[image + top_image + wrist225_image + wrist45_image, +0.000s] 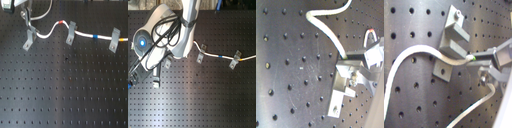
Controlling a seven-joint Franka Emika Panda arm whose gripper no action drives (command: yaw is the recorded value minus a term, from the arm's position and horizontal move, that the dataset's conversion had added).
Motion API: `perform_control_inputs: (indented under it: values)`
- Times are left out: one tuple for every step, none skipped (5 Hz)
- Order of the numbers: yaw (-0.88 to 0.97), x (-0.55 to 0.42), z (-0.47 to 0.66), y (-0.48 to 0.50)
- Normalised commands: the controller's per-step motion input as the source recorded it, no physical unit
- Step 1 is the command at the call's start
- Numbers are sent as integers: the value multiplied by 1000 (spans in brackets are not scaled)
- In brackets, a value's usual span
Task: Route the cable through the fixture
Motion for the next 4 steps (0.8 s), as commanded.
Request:
perform_control_inputs:
  values:
    - [0,-96,-266,-76]
    - [-11,3,-287,-108]
    - [-40,30,-379,-36]
    - [0,16,-311,-14]
